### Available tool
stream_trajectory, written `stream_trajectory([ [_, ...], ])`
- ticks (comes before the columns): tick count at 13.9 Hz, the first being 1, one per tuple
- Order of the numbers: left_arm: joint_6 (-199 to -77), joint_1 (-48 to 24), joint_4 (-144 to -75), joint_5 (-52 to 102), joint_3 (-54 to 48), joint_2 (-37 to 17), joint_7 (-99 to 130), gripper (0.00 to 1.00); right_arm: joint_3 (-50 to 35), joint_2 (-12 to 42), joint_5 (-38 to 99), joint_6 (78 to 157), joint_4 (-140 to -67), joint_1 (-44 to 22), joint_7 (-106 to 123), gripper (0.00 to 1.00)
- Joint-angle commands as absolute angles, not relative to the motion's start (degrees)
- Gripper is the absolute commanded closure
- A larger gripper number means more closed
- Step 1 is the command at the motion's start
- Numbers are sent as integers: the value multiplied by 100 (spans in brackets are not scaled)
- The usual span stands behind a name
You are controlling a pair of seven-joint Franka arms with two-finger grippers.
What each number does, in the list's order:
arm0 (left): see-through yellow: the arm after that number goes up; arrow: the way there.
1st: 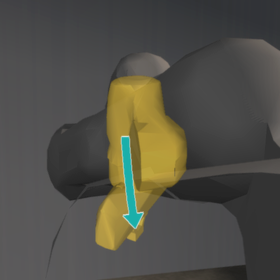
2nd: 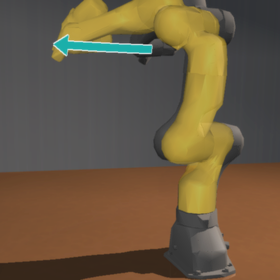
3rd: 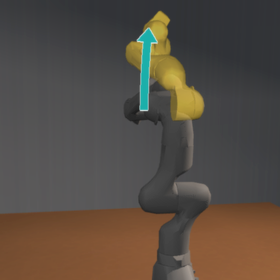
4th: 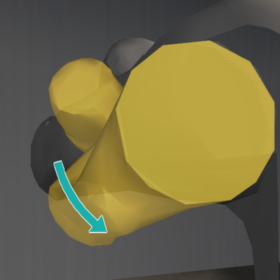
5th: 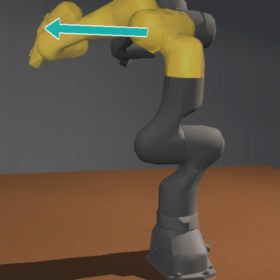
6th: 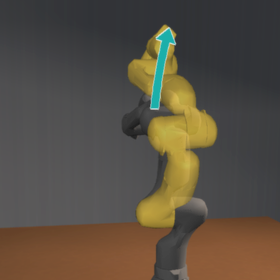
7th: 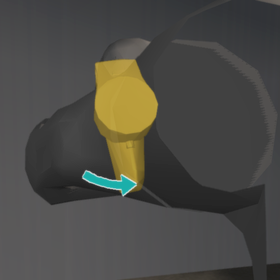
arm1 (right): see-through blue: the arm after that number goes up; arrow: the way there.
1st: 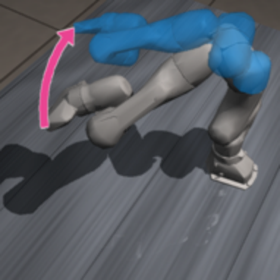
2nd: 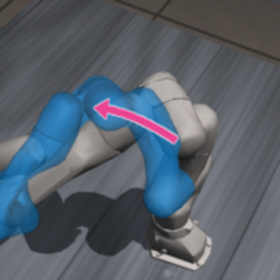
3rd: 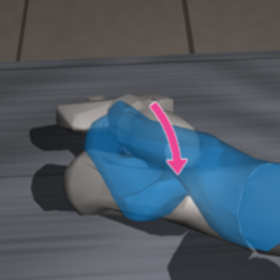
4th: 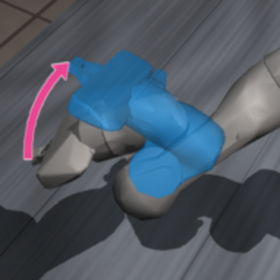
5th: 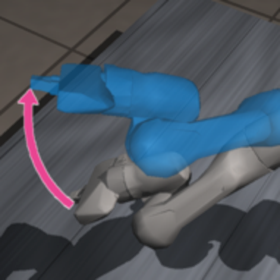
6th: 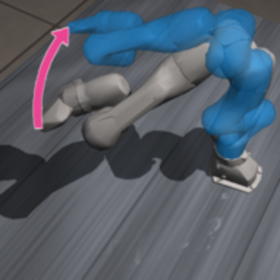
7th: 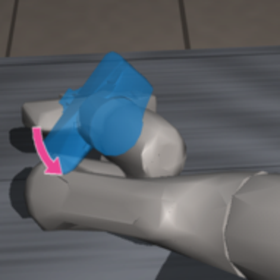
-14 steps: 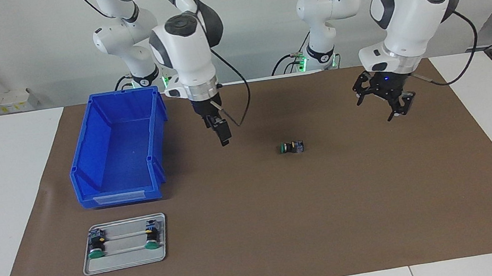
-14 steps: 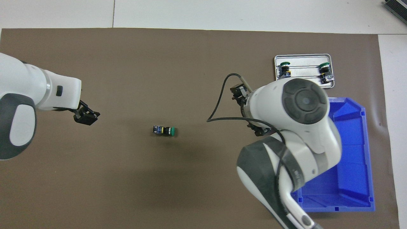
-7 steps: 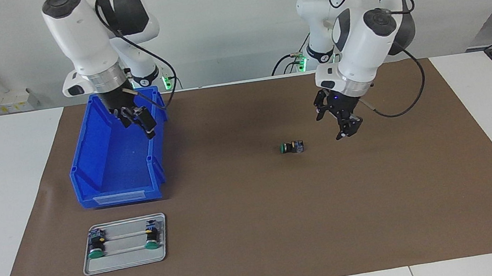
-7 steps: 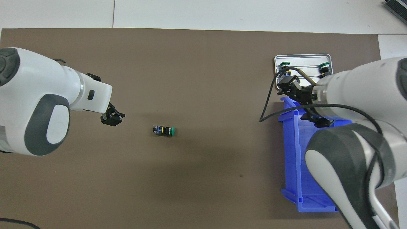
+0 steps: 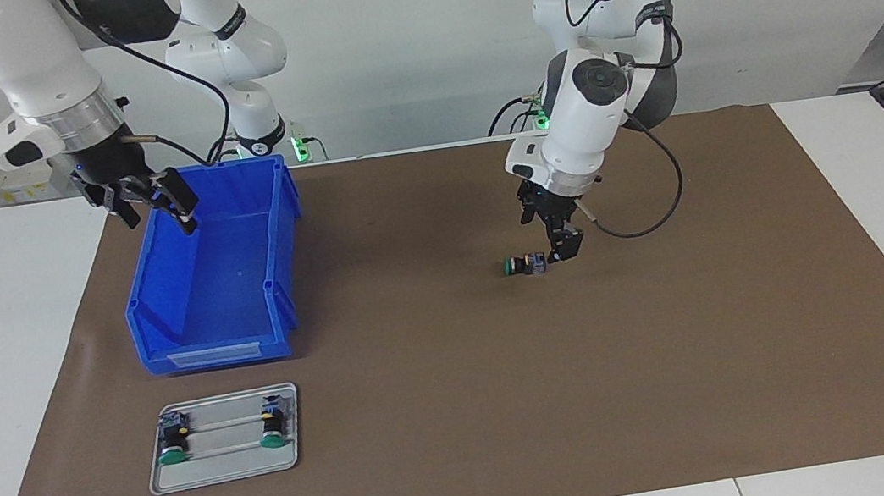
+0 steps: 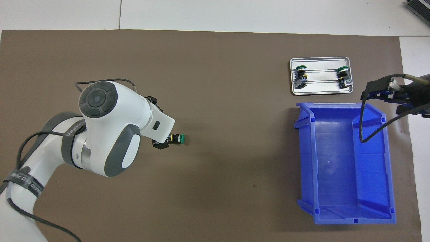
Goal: Place and press button with both arms
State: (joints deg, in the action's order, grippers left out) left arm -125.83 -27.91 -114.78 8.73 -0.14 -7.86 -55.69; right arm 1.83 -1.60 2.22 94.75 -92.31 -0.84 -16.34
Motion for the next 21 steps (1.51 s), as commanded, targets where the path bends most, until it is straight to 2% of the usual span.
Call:
stream_trajectory([
  [1, -13384, -3163, -11855, 958, 97, -1089, -5695, 1, 123, 263, 202, 8835, -8377, 87, -1178, 0],
  [3, -13412, -3295, -11856, 958, 114, -1379, -5678, 1, 114, 150, 228, 8772, -8551, 114, -916, 0],
  [10, -13351, -3349, -11944, 879, 123, -1371, -5678, 1, 79, 26, -33, 8728, -8754, 27, -563, 0],
  [16, -13412, -3463, -12287, 879, 123, -1283, -5669, 2, 44, -35, -79, 8587, -8806, 35, -571, 0],
  [19, -13473, -3463, -12375, 879, 123, -1266, -5669, 6, 35, -211, 35, 8692, -9079, 35, -580, 0],
  [21, -13570, -3463, -12375, 879, 123, -1274, -5704, 14, 35, -211, 44, 8692, -9070, 35, -571, 0],
])
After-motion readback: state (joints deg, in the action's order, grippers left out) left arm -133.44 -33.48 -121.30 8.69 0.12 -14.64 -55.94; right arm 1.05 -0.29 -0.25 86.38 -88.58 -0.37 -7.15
